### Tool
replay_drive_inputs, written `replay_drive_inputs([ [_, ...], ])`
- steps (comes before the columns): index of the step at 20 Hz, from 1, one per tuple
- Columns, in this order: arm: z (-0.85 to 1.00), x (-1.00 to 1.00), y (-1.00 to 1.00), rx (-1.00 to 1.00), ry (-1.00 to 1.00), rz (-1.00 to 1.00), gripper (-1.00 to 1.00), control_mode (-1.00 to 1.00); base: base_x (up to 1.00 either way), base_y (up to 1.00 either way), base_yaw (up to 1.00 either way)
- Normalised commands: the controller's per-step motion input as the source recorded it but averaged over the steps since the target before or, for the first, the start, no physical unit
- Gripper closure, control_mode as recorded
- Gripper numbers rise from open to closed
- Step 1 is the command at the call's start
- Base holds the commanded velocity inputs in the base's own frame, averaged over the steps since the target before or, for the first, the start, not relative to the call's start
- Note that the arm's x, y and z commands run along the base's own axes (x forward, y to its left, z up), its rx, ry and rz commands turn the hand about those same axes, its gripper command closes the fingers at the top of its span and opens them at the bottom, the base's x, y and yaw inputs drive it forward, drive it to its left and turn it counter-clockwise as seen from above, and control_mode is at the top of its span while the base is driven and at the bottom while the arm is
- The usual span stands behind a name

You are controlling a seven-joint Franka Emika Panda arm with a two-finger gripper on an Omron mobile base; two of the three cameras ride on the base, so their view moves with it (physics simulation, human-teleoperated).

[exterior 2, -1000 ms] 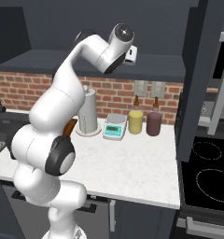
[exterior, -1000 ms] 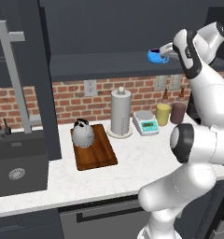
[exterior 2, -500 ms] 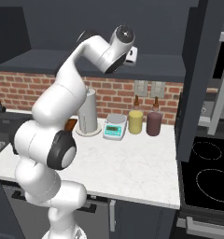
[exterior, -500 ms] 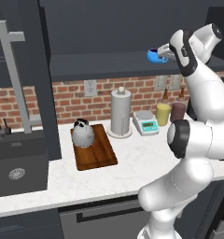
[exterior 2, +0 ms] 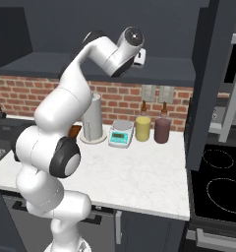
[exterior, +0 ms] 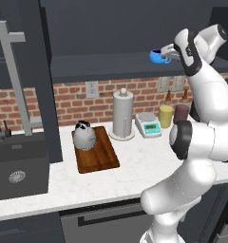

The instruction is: Pick the kettle from the counter and place it on the tray. Then pick the mug from the cabinet and place it on the tray. Then close the cabinet doors.

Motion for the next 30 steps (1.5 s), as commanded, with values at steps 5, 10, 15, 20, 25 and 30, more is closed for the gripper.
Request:
replay_drive_inputs([
  [5,0.00,0.00,0.00,0.00,-0.08,0.02,1.00,-1.00,0.00,0.00,0.00],
  [10,-0.04,0.01,0.00,0.00,-0.04,0.00,1.00,-1.00,0.00,0.00,0.00],
  [15,-0.09,0.02,0.00,0.00,0.00,0.00,1.00,-1.00,0.00,0.00,0.00],
  [20,-0.04,0.03,0.00,0.00,0.00,0.00,1.00,-1.00,0.00,0.00,0.00],
  [25,0.02,-0.03,0.00,0.00,-0.03,0.02,1.00,-1.00,0.00,0.00,0.00],
  [30,0.09,-0.52,0.01,0.00,-0.12,0.05,1.00,-1.00,0.00,0.00,0.00],
])
